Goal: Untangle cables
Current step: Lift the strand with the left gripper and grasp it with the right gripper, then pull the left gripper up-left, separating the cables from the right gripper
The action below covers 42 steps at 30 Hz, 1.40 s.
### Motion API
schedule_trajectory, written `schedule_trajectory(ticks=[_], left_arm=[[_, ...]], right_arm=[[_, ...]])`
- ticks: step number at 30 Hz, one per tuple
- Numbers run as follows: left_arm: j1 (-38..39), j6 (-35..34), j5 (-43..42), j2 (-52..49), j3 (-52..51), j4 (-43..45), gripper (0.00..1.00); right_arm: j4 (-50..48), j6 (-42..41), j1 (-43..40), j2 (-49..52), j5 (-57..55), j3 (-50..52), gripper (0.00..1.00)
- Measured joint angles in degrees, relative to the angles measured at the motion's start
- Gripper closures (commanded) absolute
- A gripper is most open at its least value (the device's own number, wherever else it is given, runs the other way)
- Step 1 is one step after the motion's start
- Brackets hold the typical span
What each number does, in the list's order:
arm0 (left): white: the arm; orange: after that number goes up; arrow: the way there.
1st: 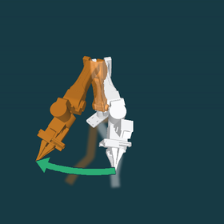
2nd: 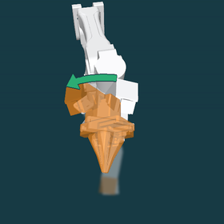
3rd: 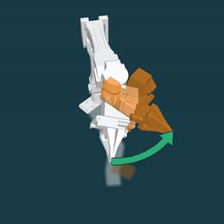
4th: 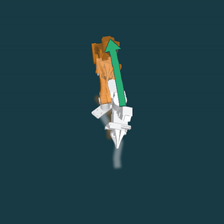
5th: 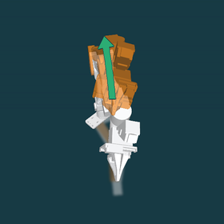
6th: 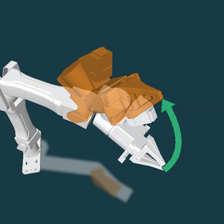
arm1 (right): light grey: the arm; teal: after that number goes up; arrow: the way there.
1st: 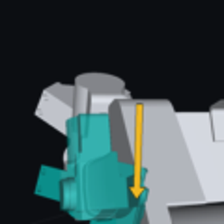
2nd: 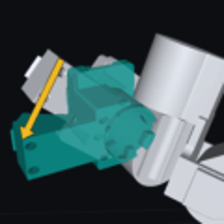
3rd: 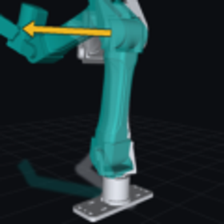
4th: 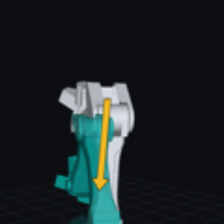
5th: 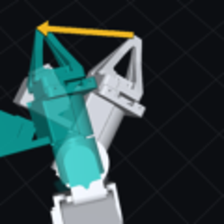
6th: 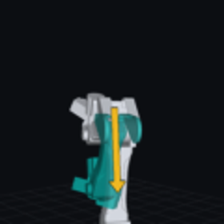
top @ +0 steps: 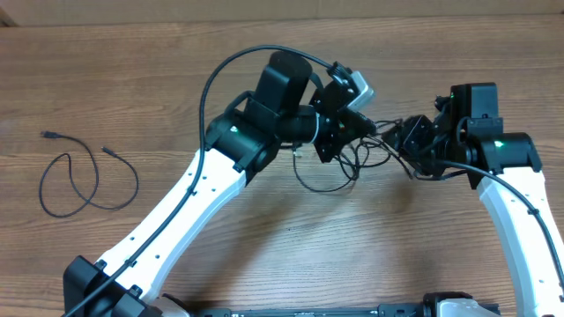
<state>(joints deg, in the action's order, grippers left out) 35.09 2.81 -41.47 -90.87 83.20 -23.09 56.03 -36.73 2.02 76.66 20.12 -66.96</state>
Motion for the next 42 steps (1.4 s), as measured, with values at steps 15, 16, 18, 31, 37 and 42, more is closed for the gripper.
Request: schedule_trajectory(ticks=[15,16,18,31,37,42], left_arm=[[-2.03,-0.39,-0.35,0.00,0.00,-0.48,0.96],[-2.51,-0.42,-0.35,0.00,0.00,-0.50,0.96],[-4.35,-0.83,-0.39,0.00,0.00,-0.52,0.96],[-17.25,-4.42,-0.55,1.95,0.02,-2.29,0.87],[-15.74,-5.88,-0.63,1.95,0.02,-6.12,0.41],[-12.83,-5.90,-0.79,1.95,0.02,-6.49,0.36]], right_arm=[[1.44,-3.37,4.42,0.00,-4.39,-0.11,0.96],[1.70,-3.41,4.42,0.00,-4.66,-0.11,0.96],[2.67,-3.39,4.48,0.00,-5.75,-0.13,0.96],[4.42,-3.56,4.39,0.00,-11.34,-0.13,0.96],[0.57,-0.74,4.39,0.00,-7.30,-0.13,0.96],[-2.64,3.85,4.39,0.00,-0.68,-0.13,0.96]])
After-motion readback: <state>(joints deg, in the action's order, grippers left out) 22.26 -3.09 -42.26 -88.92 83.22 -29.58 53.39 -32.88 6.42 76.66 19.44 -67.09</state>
